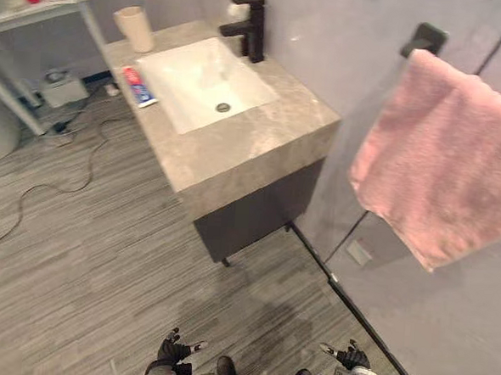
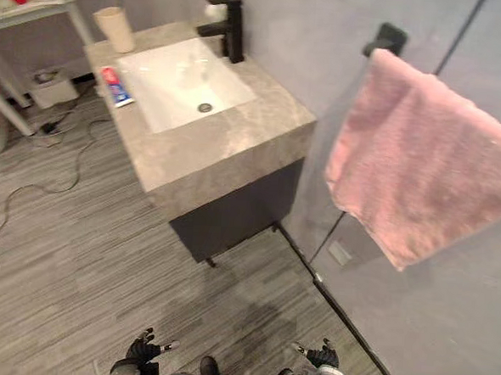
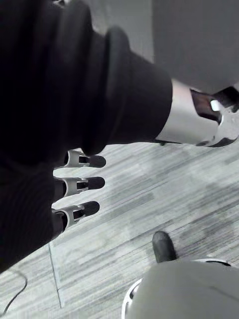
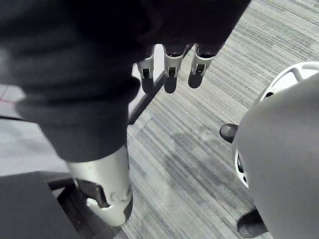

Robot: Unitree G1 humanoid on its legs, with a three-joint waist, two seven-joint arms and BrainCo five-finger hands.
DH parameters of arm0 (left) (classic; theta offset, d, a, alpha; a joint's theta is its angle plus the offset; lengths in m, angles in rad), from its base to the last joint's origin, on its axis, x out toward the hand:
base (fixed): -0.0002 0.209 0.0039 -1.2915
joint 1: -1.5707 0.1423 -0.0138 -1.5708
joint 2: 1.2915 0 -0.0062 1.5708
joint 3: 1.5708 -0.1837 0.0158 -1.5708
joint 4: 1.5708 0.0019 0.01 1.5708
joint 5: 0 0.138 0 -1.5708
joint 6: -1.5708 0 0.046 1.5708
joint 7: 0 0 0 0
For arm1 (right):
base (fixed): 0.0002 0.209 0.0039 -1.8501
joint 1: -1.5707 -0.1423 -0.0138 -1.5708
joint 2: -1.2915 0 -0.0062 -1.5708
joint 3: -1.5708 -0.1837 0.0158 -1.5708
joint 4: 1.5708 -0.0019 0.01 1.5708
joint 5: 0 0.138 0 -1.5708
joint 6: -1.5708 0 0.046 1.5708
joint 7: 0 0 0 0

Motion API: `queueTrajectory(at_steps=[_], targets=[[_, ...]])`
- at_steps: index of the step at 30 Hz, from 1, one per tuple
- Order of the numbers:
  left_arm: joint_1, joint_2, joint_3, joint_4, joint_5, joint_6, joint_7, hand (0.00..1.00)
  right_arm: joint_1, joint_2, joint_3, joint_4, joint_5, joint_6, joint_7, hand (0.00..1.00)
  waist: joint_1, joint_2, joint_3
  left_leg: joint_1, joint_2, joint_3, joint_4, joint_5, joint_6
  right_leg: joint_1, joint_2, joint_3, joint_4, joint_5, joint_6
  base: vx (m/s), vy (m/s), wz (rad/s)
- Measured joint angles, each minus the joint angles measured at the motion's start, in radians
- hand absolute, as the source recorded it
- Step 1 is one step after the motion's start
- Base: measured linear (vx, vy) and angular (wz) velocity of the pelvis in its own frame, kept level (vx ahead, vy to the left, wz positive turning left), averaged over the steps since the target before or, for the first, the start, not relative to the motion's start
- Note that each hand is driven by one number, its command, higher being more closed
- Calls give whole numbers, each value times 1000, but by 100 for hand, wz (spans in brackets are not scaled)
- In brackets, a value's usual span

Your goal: Organize washtable

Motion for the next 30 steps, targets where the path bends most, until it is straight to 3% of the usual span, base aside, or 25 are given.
queueTrajectory(at_steps=[1, 2, 6, 10, 11, 12, 13, 14, 15, 16, 19, 21, 22, 23, 25, 26, 27, 28, 29, 30], targets=[[0, -8, 2, 11, 9, 2, -1, 0, 1, -4, 0, 2, 0, 2, 0, 0, 0, 6, 3, -8, 23, 129, 10, -51, 63, 9, -1, -58, 13, -7, 6, -171, 126, 114], [-1, -10, 11, 16, 10, 7, -2, 0, 2, -3, -2, 0, 0, 5, -1, 0, 4, -4, 6, -7, 31, 177, 26, -51, 60, 28, -13, -91, 22, -10, 10, -146, 91, 112], [-2, 3, 88, 32, 25, 10, -3, 0, -21, 14, 3, 1, -3, 5, 0, 0, 6, -29, 18, -7, -2, 179, -8, -54, 65, 50, -38, -128, 36, -32, 37, -155, 95, 68], [-5, 12, 122, 34, 24, 11, -3, 0, 4, 15, 11, 1, -5, 6, 1, 0, 7, -62, 23, 11, -41, 235, -4, -77, 97, 52, -112, -133, 119, -81, 106, 39, 118, 34], [-4, 23, 121, 33, 25, 11, -2, 0, 8, 18, 10, -1, -1, 5, 1, 0, 6, -85, 23, 15, -67, 204, -4, -84, 108, 44, -164, -108, 210, -57, 95, 143, 99, 63], [-6, 29, 120, 37, 25, 11, -2, 0, 12, 13, 7, -5, 0, 4, 2, 0, 1, -100, 25, 14, -96, 162, 16, -105, 120, 8, -228, 0, 346, -46, 44, 127, 78, 80], [-7, 25, 120, 37, 25, 10, -2, 0, 13, 4, 7, -10, 0, 4, 2, 0, -1, -96, 28, 10, -101, 134, 32, -115, 134, -36, -242, 99, 428, -18, -7, 187, 136, 108], [-9, 26, 118, 40, 25, 10, -2, 0, 16, -5, 12, -17, -1, 2, 3, 0, -6, -80, 32, 19, -99, 84, 48, -124, 145, -118, -226, 271, 547, 41, -78, 215, 124, 140], [-14, 34, 114, 42, 25, 16, -1, 0, 11, -16, 14, -24, 0, -2, 3, 0, -20, -62, 47, 21, -80, 13, 54, -132, 155, -187, -129, 454, 621, -57, 11, 258, 100, 172], [-17, 48, 122, 43, 25, 21, 0, 0, 10, -15, 19, -31, 0, -5, 3, 0, -21, -70, 63, 23, -78, -41, 69, -147, 167, -239, -60, 510, 643, -136, 14, 218, 32, 157], [-27, 56, 147, 63, 25, 23, 2, 0, 10, -12, 17, -51, 10, -22, 2, 0, -19, -81, 101, 76, -117, -124, 69, -180, 154, -352, -4, 506, 579, -172, -10, 267, 56, 112], [-30, 46, 151, 64, 25, 24, 3, 0, 14, -20, 16, -58, 11, -28, 2, 0, -24, -65, 119, 114, -125, -152, 66, -218, 135, -413, 55, 513, 444, -146, -4, 315, 75, 65], [-30, 41, 152, 64, 25, 24, 2, 0, 25, -19, 16, -57, 12, -29, 2, 0, -29, -60, 120, 140, -130, -168, 56, -247, 111, -439, 93, 524, 336, -95, 3, 309, 47, 70], [-30, 36, 156, 64, 25, 23, 1, 0, 40, -14, 16, -58, 13, -29, 2, 0, -36, -61, 122, 160, -135, -183, 58, -266, 109, -453, 107, 536, 274, -65, 4, 565, 44, 101], [-32, 12, 182, 61, 25, 23, 0, 0, 89, 2, -1, -69, 23, -19, 1, 0, -50, -60, 119, 197, -147, -239, 85, -322, 112, -481, 121, 559, 299, -46, -20, 641, 0, 104], [-24, -15, 217, 62, 26, 23, 1, 0, 132, 5, -5, -102, 23, -16, 1, 0, -57, -50, 112, 197, -134, -259, 175, -373, 65, -474, 132, 532, 337, -38, -56, 689, -38, 106], [-32, -31, 255, 56, 25, 24, 0, 0, 160, 15, -4, -122, 22, -14, 1, 0, -62, -59, 102, 123, -121, -207, 385, -421, -8, -449, 139, 509, 296, 13, -100, 865, -60, 111], [-35, -41, 300, 38, 25, 26, 2, 0, 182, 19, -8, -157, 23, -10, 0, 0, -60, -56, 89, 15, -69, -124, 677, -443, -33, -390, 145, 485, 223, 74, -156, 723, -13, 44], [-37, -57, 317, 30, 23, 28, 3, 0, 170, 0, -4, -171, 27, -9, 0, 0, -48, -25, 88, -42, -3, -83, 798, -444, -38, -379, 175, 491, 213, 77, -170, 562, 41, 3], [-38, -61, 318, 19, 22, 31, 2, 0, 146, 0, -3, -184, 42, -12, -5, 0, -48, -20, 85, -91, 60, -18, 894, -463, -32, -340, 191, 524, 177, 66, -154, 520, 115, -32]])
